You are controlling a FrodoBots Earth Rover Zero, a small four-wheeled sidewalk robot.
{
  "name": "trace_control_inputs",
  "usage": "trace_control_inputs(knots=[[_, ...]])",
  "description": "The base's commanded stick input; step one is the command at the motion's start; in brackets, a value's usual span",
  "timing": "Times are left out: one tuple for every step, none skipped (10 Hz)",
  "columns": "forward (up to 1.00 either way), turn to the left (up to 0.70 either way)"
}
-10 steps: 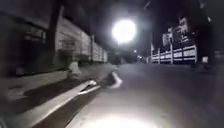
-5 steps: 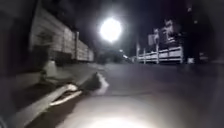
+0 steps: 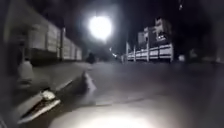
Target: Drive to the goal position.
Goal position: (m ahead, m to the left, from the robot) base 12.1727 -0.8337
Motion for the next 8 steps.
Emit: trace_control_inputs(knots=[[1.0,0.0],[1.0,0.0],[1.0,0.0],[1.0,0.0],[1.0,0.0],[1.0,0.0],[1.0,0.0],[1.0,0.0]])
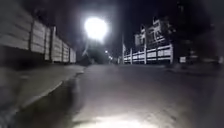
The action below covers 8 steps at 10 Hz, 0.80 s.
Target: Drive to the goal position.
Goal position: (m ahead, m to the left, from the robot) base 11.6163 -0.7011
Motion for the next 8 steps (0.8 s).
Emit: trace_control_inputs(knots=[[1.0,0.0],[1.0,0.0],[1.0,0.0],[1.0,0.0],[1.0,0.0],[1.0,0.0],[1.0,0.0],[1.0,0.0]])
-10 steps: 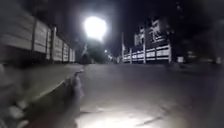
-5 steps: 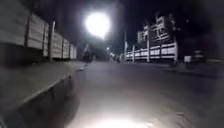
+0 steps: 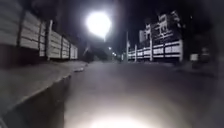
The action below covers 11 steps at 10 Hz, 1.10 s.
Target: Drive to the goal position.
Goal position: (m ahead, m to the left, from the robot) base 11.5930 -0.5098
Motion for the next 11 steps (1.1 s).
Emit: trace_control_inputs(knots=[[1.0,0.0],[1.0,0.0],[1.0,0.0],[1.0,0.0],[1.0,0.0],[1.0,0.09],[1.0,0.18],[1.0,0.27],[1.0,0.35],[1.0,0.21],[1.0,0.0]])
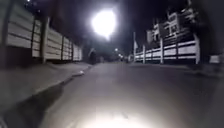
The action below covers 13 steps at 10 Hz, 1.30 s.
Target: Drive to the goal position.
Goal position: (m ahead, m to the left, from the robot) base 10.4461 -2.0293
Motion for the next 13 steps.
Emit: trace_control_inputs(knots=[[1.0,0.0],[1.0,0.0],[1.0,0.0],[1.0,0.0],[1.0,0.0],[1.0,0.0],[1.0,0.0],[1.0,0.0],[1.0,0.0],[1.0,0.0],[1.0,0.0],[1.0,0.0],[1.0,0.0]])
